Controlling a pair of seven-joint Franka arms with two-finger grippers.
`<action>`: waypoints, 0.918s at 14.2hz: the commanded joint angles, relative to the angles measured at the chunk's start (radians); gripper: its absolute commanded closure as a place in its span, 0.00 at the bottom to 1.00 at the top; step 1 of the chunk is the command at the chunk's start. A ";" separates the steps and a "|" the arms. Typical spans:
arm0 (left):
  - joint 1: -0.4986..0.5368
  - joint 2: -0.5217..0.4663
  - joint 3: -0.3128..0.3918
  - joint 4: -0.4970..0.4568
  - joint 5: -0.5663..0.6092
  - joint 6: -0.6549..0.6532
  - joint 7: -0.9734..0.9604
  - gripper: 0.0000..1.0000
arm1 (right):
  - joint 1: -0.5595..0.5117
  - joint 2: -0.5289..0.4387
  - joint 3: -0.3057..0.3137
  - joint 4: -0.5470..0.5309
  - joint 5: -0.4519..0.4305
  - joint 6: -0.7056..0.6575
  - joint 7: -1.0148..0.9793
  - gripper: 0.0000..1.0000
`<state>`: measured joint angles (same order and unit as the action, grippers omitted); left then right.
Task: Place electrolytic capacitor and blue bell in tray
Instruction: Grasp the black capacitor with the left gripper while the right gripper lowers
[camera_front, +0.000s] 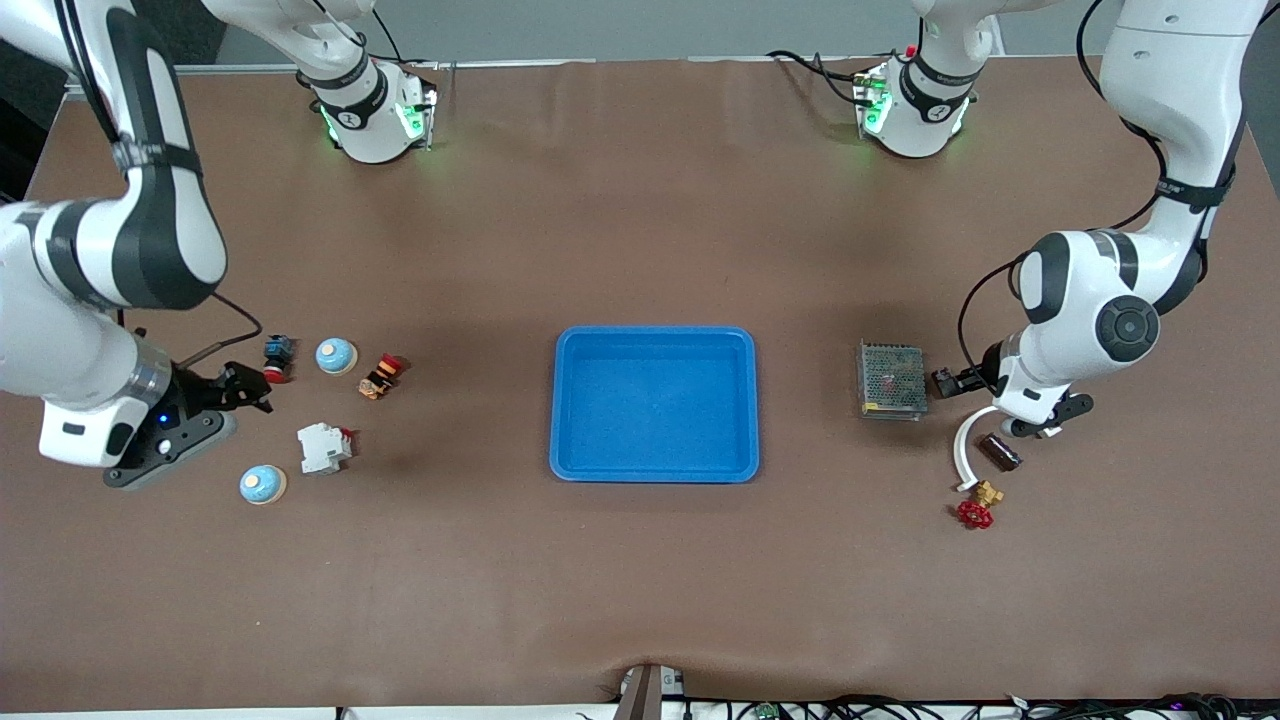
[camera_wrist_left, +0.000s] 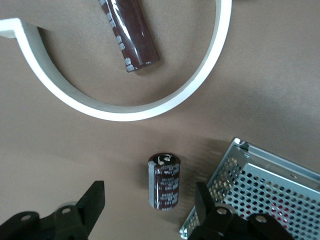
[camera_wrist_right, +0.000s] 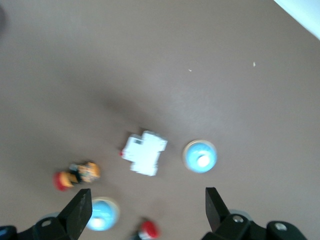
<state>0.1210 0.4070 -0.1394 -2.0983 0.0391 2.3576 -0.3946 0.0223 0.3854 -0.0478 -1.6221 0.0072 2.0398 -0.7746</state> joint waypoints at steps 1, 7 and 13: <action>0.005 0.010 -0.005 -0.005 0.019 0.020 -0.017 0.21 | -0.047 0.064 0.011 0.011 -0.018 0.040 -0.220 0.00; 0.005 0.049 -0.005 -0.005 0.019 0.045 -0.015 0.48 | -0.120 0.222 0.014 0.010 -0.003 0.184 -0.469 0.00; 0.006 0.007 -0.003 0.004 0.021 0.000 0.005 1.00 | -0.110 0.270 0.014 0.007 -0.003 0.237 -0.474 0.00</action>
<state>0.1208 0.4632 -0.1402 -2.0948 0.0391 2.3900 -0.3939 -0.0820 0.6462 -0.0421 -1.6224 0.0075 2.2644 -1.2317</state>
